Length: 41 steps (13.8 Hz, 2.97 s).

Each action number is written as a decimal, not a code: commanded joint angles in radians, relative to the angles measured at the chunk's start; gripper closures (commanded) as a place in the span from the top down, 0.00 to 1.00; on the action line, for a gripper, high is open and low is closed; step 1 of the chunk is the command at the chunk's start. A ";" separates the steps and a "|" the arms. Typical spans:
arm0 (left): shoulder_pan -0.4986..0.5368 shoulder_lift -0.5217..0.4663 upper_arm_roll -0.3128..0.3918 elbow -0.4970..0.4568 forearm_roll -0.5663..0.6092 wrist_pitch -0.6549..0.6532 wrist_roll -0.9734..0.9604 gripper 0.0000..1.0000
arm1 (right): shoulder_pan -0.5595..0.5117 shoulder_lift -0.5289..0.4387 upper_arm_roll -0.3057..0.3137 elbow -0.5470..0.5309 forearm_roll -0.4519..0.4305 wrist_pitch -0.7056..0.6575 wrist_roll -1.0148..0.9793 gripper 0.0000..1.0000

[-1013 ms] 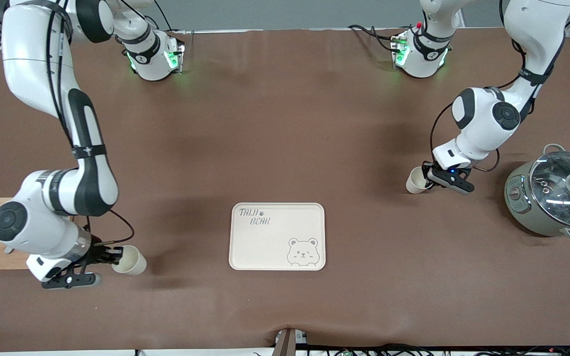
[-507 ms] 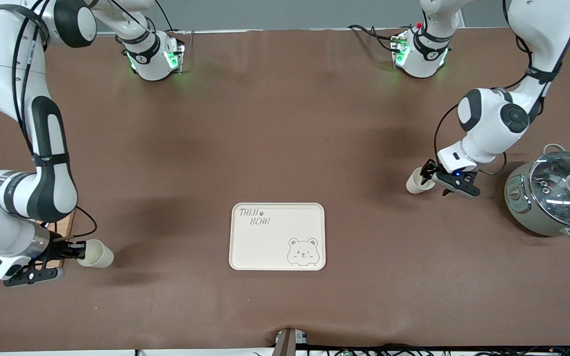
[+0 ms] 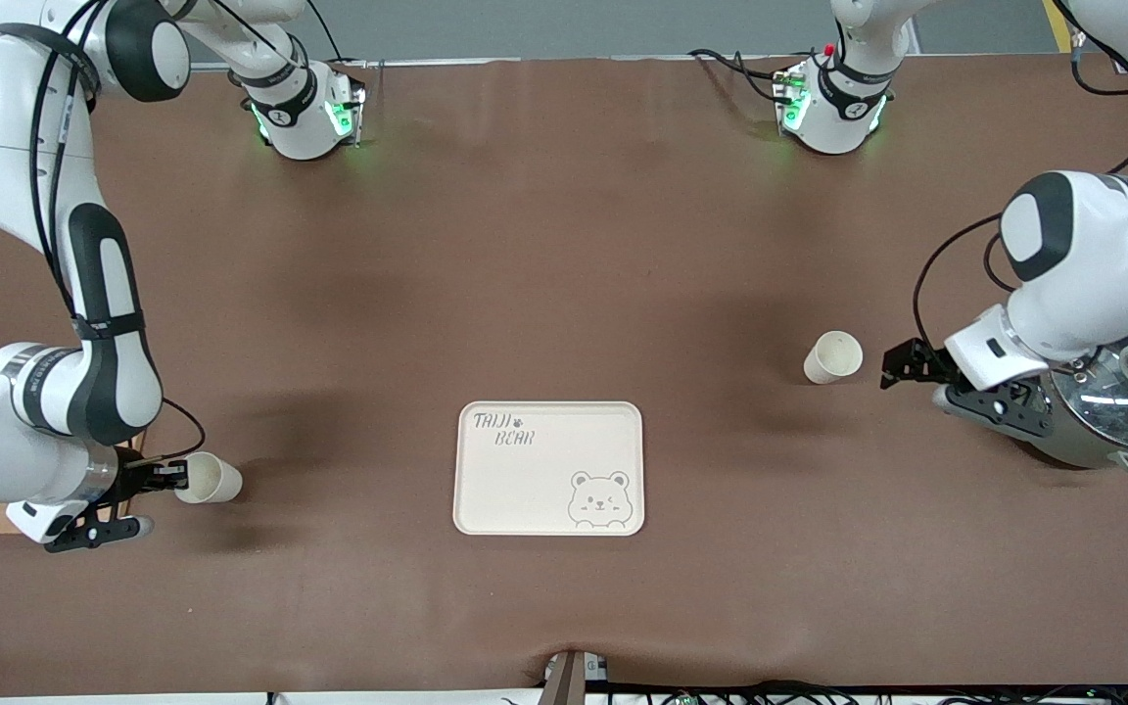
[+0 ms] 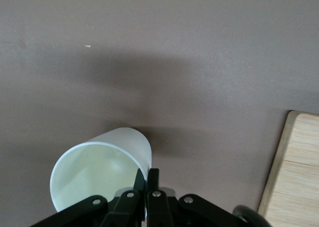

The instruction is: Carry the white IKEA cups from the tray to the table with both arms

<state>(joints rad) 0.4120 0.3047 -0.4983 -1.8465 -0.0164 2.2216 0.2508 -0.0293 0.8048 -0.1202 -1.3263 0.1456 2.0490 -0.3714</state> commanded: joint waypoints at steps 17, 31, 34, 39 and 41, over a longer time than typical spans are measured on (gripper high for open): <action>-0.515 -0.011 0.267 0.313 0.204 -0.313 -0.486 1.00 | -0.011 -0.162 0.002 0.019 -0.014 -0.067 -0.006 1.00; -0.519 -0.288 0.442 0.253 0.016 -0.602 -0.205 1.00 | 0.019 -0.498 0.001 0.019 -0.023 -0.446 0.362 1.00; -0.518 -0.274 0.443 0.265 0.013 -0.593 -0.205 1.00 | 0.025 -0.562 0.002 0.012 -0.029 -0.467 0.390 1.00; -0.513 -0.260 0.465 0.285 0.026 -0.554 -0.136 1.00 | 0.026 -0.671 0.004 -0.037 -0.044 -0.495 0.425 1.00; -0.518 -0.260 0.463 0.283 0.030 -0.554 -0.137 1.00 | 0.026 -0.719 0.004 -0.088 -0.064 -0.481 0.427 1.00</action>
<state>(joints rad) -0.0965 0.0351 -0.0390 -1.5817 0.0178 1.6655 0.0990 -0.0064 0.1629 -0.1242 -1.3203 0.1089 1.5418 0.0302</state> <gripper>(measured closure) 0.000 0.000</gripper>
